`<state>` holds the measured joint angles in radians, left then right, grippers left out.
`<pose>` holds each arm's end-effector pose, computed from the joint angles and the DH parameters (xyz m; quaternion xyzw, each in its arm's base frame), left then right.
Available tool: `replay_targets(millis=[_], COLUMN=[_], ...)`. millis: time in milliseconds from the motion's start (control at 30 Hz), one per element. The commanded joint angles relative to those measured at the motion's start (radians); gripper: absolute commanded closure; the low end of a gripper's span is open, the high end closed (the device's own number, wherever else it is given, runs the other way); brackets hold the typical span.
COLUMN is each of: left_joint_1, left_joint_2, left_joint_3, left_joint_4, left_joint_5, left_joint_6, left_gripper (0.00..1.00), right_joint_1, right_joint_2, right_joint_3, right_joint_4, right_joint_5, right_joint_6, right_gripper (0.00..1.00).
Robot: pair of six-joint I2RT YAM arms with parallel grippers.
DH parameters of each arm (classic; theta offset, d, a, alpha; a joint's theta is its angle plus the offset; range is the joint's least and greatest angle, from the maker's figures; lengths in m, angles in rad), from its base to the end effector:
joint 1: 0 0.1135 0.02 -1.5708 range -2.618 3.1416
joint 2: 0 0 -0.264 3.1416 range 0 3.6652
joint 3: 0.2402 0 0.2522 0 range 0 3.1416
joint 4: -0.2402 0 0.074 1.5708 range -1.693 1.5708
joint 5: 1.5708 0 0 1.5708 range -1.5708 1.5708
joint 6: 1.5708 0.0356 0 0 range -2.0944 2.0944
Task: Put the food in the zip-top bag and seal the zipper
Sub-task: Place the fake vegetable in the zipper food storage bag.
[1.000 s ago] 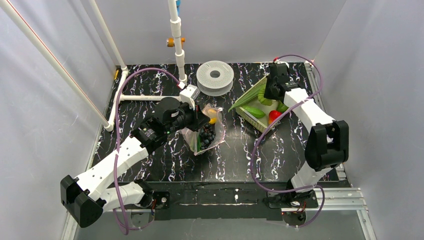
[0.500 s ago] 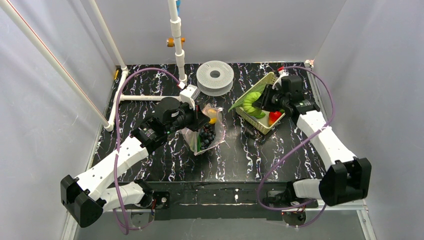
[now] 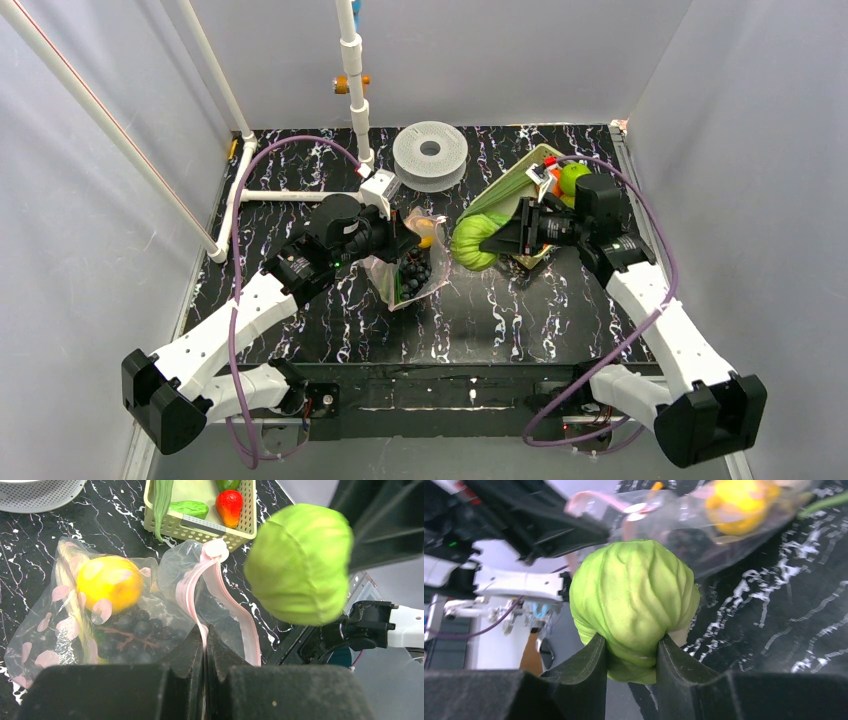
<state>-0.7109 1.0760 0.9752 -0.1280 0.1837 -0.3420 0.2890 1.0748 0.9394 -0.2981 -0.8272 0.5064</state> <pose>0.1856 -0.1684 0.3562 0.1991 0.7562 -0.3732 0.4992 0.2170 0.0919 0.3309 -0.1314 0.7905 0.5032 0.3234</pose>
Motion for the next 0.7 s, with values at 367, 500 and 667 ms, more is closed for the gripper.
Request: replay_targets(millis=[367,500,667], left_joint_1=[0.0,0.0,-0.001], left_joint_2=[-0.034,-0.046,-0.051], left_joint_3=[0.025,0.023,0.022], left_joint_4=[0.045,0.048,0.053], left_joint_5=[0.017,0.012,0.021], left_joint_6=[-0.013,-0.011,-0.014], left_gripper=[1.0,1.0,1.0], right_joint_1=[0.312,0.312,0.315], right_joint_2=[0.084,0.14,0.164], right_joint_3=[-0.071,-0.085,-0.094], right_joint_4=[0.539,0.556,0.456], right_joint_5=[-0.066,0.041,0.215], right_joint_6=[0.215,0.23,0.235], right_gripper=[0.99,0.99,0.99])
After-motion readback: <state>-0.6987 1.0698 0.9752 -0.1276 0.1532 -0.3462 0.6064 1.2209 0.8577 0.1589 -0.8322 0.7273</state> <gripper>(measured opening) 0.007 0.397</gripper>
